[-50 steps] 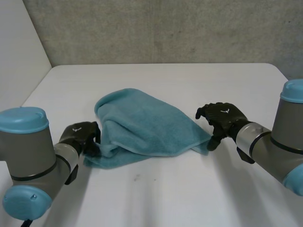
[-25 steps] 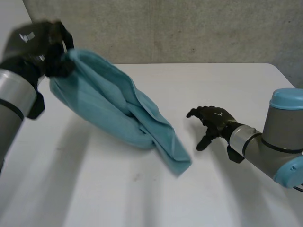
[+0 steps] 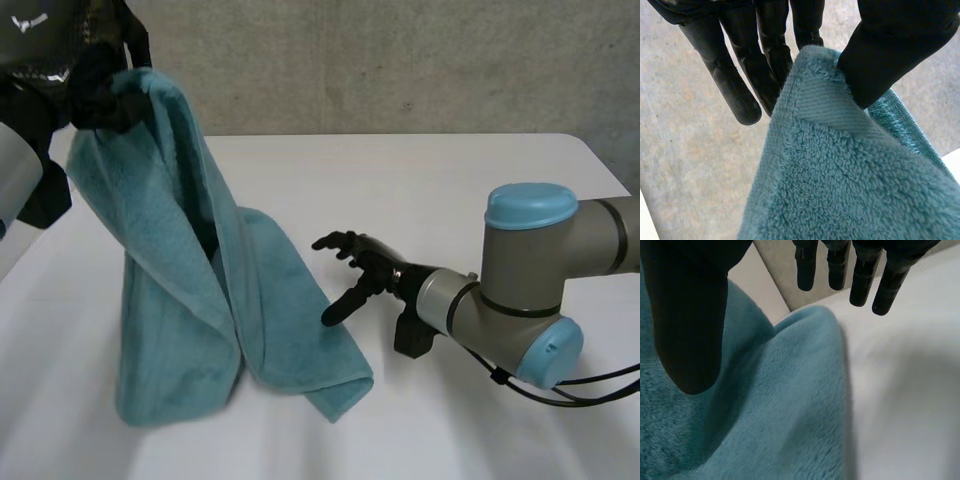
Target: Fold the laundry
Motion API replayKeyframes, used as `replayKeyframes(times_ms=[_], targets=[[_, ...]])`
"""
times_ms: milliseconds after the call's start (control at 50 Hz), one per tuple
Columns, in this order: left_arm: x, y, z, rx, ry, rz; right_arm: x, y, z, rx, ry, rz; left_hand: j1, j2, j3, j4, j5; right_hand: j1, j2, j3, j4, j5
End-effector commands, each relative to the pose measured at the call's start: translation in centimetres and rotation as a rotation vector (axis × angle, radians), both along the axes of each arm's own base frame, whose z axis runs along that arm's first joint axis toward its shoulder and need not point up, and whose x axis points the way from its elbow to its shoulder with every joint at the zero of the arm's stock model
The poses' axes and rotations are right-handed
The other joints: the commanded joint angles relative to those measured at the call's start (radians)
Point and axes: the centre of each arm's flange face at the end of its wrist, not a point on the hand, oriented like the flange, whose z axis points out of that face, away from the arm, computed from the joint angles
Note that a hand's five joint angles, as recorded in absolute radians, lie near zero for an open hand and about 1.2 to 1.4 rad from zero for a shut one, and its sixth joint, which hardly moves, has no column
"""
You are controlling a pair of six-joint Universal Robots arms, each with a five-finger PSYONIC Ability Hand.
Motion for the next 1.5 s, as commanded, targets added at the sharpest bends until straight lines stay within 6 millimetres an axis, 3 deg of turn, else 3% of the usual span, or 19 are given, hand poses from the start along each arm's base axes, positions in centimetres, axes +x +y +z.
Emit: replayKeyframes(times_ms=[20, 140, 280, 380, 460, 560, 1020, 1160, 1180, 1220, 1240, 1280, 1300, 1320, 1340, 1360, 1440, 1500], targets=[[0.2, 0.1, -1.1, 0.031, -0.014, 0.007, 0.8, 1.2, -1.5, 0.044, 0.015, 0.033, 0.271, 0.198, 0.205, 0.202, 0.255, 0.009, -0.009, -0.001, -0.021, -0.017], [0.4, 0.0, -0.5, 0.01, -0.005, 0.016, 2.0, 3.4, -1.8, 0.032, 0.044, 0.092, 0.271, 0.198, 0.205, 0.202, 0.255, 0.012, -0.006, 0.002, -0.018, -0.014], [2.4, -2.0, 0.7, -0.027, 0.0, 0.103, 0.4, 5.4, 2.1, -0.176, 0.14, 0.125, 0.271, 0.198, 0.205, 0.202, 0.255, 0.03, 0.011, 0.02, 0.0, 0.003], [4.0, -3.4, 1.7, -0.063, -0.002, 0.17, -1.4, 7.0, 0.9, -0.341, 0.366, 0.184, 0.271, 0.198, 0.205, 0.202, 0.255, 0.079, 0.061, 0.069, 0.049, 0.053], [4.1, -3.6, 1.8, -0.063, -0.007, 0.157, -1.7, 8.4, 0.2, -0.38, 0.435, 0.212, 0.271, 0.198, 0.205, 0.202, 0.255, 0.085, 0.067, 0.075, 0.055, 0.059], [3.9, -3.5, 1.8, -0.066, -0.008, 0.131, -0.6, 9.8, 0.1, -0.397, 0.407, 0.236, 0.271, 0.198, 0.205, 0.202, 0.255, 0.088, 0.07, 0.078, 0.058, 0.062], [4.5, -4.1, 3.2, -0.11, 0.006, 0.155, 4.4, 10.7, -1.7, -0.442, 0.318, 0.221, 0.271, 0.198, 0.205, 0.202, 0.255, 0.223, 0.205, 0.213, 0.193, 0.197], [4.5, -4.1, 3.2, -0.11, 0.009, 0.156, 5.8, 9.1, -3.0, -0.403, 0.294, 0.163, 0.271, 0.198, 0.205, 0.202, 0.255, 0.507, 0.489, 0.497, 0.477, 0.481], [4.5, -4.1, 3.1, -0.106, 0.008, 0.156, 5.9, 8.8, -3.0, -0.408, 0.298, 0.147, 0.271, 0.198, 0.205, 0.202, 0.255, 0.651, 0.632, 0.641, 0.621, 0.624], [4.5, -4.1, 3.0, -0.104, 0.008, 0.156, 5.9, 7.8, -2.6, -0.426, 0.303, 0.093, 0.271, 0.198, 0.205, 0.202, 0.255, 1.183, 1.165, 1.173, 1.153, 1.157], [4.5, -4.1, 2.8, -0.099, 0.006, 0.154, 5.9, 7.8, -2.6, -0.426, 0.303, 0.092, 0.271, 0.198, 0.205, 0.202, 0.255, 1.185, 1.167, 1.175, 1.155, 1.159], [4.6, -4.3, 2.4, -0.085, -0.001, 0.159, 5.5, 6.8, -1.1, -0.468, 0.303, 0.025, 0.271, 0.198, 0.205, 0.202, 0.255, 1.185, 1.167, 1.175, 1.155, 1.159], [4.7, -4.4, 2.1, -0.077, -0.003, 0.162, 5.2, 6.4, 0.8, -0.502, 0.283, -0.004, 0.271, 0.198, 0.205, 0.202, 0.255, 1.185, 1.167, 1.175, 1.155, 1.159], [4.7, -4.4, 2.1, -0.077, -0.003, 0.162, 5.2, 6.4, 0.8, -0.502, 0.283, -0.005, 0.271, 0.198, 0.205, 0.202, 0.255, 1.185, 1.167, 1.175, 1.155, 1.159], [4.9, -4.6, 1.7, -0.064, -0.008, 0.168, 4.8, 6.2, 3.6, -0.553, 0.25, -0.027, 0.271, 0.198, 0.205, 0.202, 0.255, 1.185, 1.167, 1.175, 1.155, 1.159], [5.3, -4.9, 0.8, -0.039, -0.018, 0.184, 3.0, 4.7, 6.9, -0.626, 0.251, -0.085, 0.271, 0.198, 0.205, 0.202, 0.255, 1.185, 1.167, 1.175, 1.155, 1.159], [5.8, -5.3, -0.7, 0.008, -0.035, 0.193, -0.4, 2.1, 10.8, -0.782, 0.341, -0.14, 0.271, 0.198, 0.205, 0.202, 0.255, 1.185, 1.167, 1.175, 1.155, 1.159], [5.8, -5.5, -2.1, 0.053, -0.05, 0.181, -1.9, 1.9, 12.4, -0.851, 0.438, -0.1, 0.271, 0.198, 0.205, 0.202, 0.255, 1.185, 1.167, 1.175, 1.155, 1.159]])
